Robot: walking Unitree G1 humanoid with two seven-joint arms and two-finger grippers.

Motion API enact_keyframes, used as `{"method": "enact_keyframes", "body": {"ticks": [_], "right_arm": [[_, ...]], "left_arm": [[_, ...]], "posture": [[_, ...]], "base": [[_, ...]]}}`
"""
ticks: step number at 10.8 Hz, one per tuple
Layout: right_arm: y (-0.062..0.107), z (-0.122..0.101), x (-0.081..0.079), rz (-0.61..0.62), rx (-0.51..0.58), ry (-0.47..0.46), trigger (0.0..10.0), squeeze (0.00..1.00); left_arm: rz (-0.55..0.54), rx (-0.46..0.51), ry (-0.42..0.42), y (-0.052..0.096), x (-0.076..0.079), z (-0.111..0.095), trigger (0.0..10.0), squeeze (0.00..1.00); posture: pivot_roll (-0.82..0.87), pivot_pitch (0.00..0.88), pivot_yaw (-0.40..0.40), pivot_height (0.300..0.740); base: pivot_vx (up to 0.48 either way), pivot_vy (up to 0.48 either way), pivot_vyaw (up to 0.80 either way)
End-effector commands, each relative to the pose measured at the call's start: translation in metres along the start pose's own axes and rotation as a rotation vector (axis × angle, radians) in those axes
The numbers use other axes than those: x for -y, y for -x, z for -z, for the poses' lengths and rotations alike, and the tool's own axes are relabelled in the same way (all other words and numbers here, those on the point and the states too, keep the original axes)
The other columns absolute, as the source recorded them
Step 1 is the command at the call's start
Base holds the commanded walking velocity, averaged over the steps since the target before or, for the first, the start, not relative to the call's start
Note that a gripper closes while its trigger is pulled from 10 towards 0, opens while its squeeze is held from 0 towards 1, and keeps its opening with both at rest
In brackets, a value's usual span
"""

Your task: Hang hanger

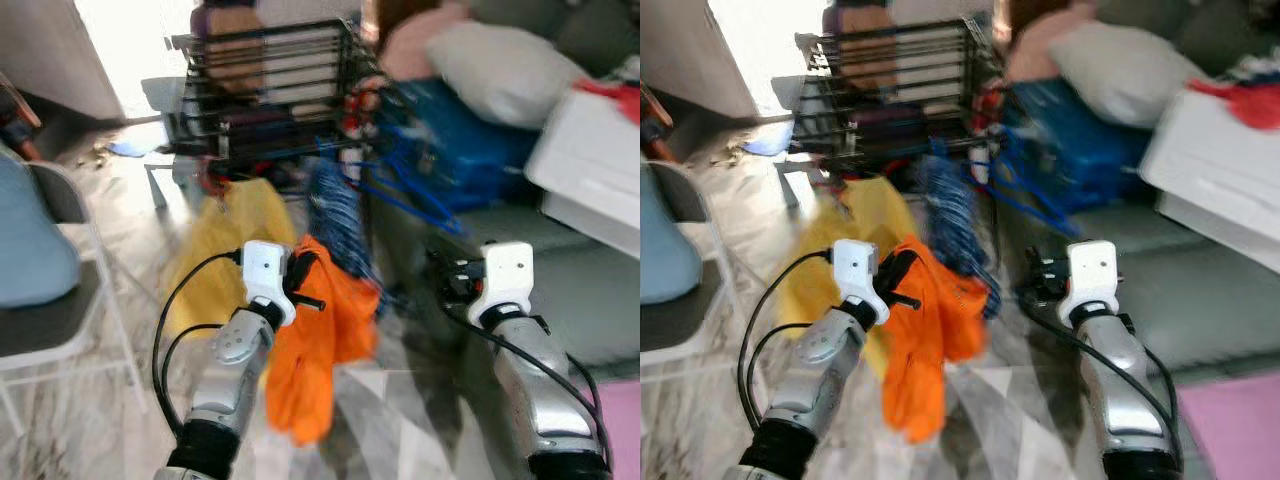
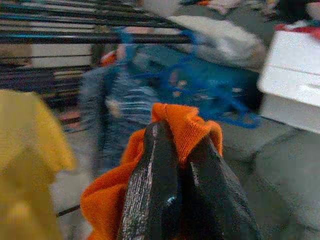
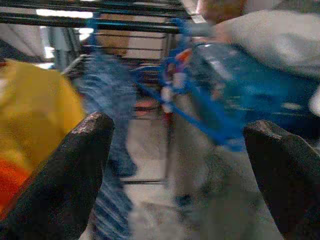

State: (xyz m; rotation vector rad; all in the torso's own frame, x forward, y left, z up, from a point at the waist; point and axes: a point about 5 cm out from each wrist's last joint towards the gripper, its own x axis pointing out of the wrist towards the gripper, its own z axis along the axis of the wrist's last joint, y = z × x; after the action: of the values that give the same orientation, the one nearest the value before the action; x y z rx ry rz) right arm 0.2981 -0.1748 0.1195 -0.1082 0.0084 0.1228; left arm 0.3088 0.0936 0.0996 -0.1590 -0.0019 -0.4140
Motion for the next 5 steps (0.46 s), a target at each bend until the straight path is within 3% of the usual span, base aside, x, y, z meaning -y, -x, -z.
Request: {"method": "enact_keyframes", "body": {"ticks": [1,3,5], "right_arm": [[-0.0009,-0.0043,0.0044,0.010,0.016,0.021,10.0,0.00],[-0.0023,-0.0071,0.0027,0.006,0.033,0.054,10.0,0.00],[-0.0027,-0.0071,0.0023,0.006,0.035,0.054,10.0,0.00]], "left_arm": [[0.016,0.033,-0.013,-0.0041,0.0031,-0.0088,10.0,0.00],[0.021,0.016,-0.042,-0.0038,0.0046,-0.0068,10.0,0.00],[0.026,0.017,-0.020,-0.0035,0.0059,-0.0060,10.0,0.00]], "posture": [[-0.21,0.000,0.060,0.740],[-0.21,0.000,0.061,0.740],[-0.21,0.000,0.061,0.740]], "base": [[0.480,0.000,0.00],[0.471,0.000,0.00],[0.437,0.000,0.00]]}}
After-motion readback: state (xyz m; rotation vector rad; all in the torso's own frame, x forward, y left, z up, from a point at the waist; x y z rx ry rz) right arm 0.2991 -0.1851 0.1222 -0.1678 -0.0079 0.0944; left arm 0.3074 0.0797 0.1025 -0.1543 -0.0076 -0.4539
